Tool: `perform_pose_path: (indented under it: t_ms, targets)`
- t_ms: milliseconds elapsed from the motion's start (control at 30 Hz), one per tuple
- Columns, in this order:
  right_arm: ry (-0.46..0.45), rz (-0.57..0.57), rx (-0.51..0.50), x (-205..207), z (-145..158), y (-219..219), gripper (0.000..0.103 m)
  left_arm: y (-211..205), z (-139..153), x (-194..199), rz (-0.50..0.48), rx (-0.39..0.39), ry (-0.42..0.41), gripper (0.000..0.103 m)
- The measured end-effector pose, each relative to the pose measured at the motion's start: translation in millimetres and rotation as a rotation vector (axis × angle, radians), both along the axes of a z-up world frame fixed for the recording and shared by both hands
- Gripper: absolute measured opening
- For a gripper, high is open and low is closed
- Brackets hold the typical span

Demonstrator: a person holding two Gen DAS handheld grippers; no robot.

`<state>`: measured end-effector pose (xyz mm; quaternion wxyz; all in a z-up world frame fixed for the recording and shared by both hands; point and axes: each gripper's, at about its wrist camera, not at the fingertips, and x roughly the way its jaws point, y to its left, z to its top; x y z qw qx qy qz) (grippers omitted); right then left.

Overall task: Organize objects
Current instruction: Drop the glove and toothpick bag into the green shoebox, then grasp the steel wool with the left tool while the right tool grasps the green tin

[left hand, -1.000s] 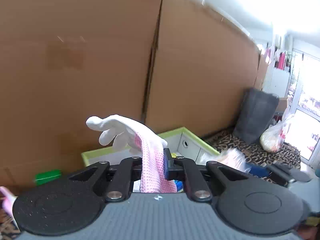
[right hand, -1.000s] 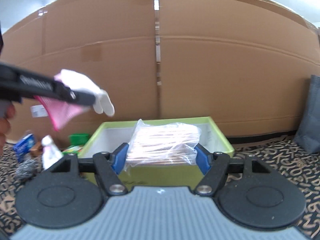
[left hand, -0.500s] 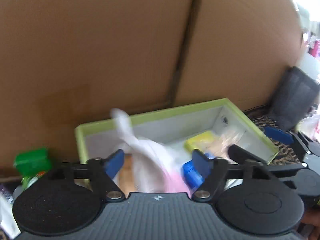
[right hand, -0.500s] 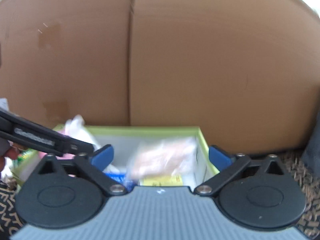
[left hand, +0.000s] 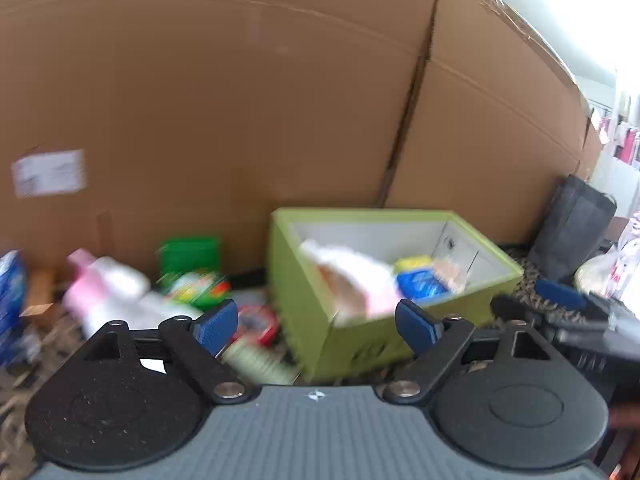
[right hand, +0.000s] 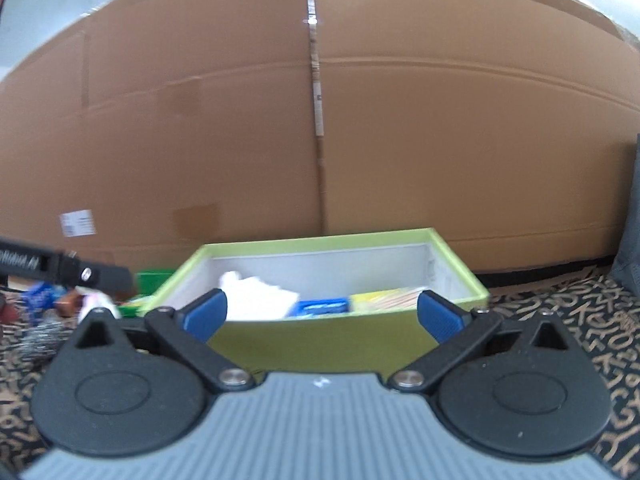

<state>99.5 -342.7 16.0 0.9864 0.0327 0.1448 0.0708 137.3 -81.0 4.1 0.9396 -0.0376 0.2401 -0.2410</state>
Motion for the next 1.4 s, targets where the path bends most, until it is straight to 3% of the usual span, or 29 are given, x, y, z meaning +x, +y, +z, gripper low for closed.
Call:
perform_pose_path:
  t_ms: [100, 267, 333, 367, 500, 600, 767, 800, 833, 900, 933, 1033, 1200, 1300, 1367, 1400]
  targets:
    - [0.025, 0.060, 0.023, -17, -5, 18, 0.103, 37, -15, -29, 0.091, 0.036, 0.003, 0.092]
    - [0.123, 0.210, 0.039, -23, -18, 63, 0.103, 91, -40, -50, 0.232, 0.068, 0.079, 0.092]
    - [0.175, 0.270, 0.046, -18, -25, 87, 0.099, 109, -45, -48, 0.285, 0.055, 0.111, 0.092]
    - [0.191, 0.297, 0.042, -18, -27, 94, 0.092, 117, -46, -46, 0.303, 0.041, 0.114, 0.092]
    - [0.241, 0.322, 0.001, 12, -36, 130, 0.078, 135, -45, -32, 0.337, 0.022, 0.066, 0.092]
    - [0.278, 0.296, -0.018, 39, -43, 144, 0.069, 136, -45, -15, 0.323, 0.043, 0.042, 0.090]
    - [0.328, 0.246, -0.008, 64, -51, 151, 0.063, 129, -49, 10, 0.314, 0.078, 0.033, 0.083]
    - [0.327, 0.242, -0.005, 66, -52, 151, 0.057, 128, -50, 14, 0.309, 0.080, 0.037, 0.081]
    - [0.326, 0.242, -0.007, 68, -52, 153, 0.053, 128, -52, 18, 0.298, 0.078, 0.043, 0.071]
    - [0.345, 0.248, -0.018, 72, -55, 156, 0.023, 127, -55, 25, 0.269, 0.081, 0.074, 0.049]
    - [0.344, 0.250, -0.020, 72, -55, 156, 0.023, 127, -57, 27, 0.257, 0.083, 0.093, 0.042]
    - [0.316, 0.235, -0.048, 57, -51, 155, 0.022, 124, -59, 19, 0.232, 0.110, 0.072, 0.039]
    - [0.361, 0.262, -0.045, 5, -50, 137, 0.022, 116, -58, -13, 0.103, 0.156, 0.074, 0.038]
    - [0.372, 0.264, -0.034, -25, -46, 126, 0.023, 109, -56, -36, 0.066, 0.175, 0.076, 0.048]
    - [0.370, 0.263, -0.034, -31, -45, 124, 0.024, 102, -55, -43, 0.071, 0.190, 0.054, 0.065]
    - [0.366, 0.263, -0.044, -30, -44, 124, 0.027, 99, -55, -44, 0.078, 0.201, 0.036, 0.065]
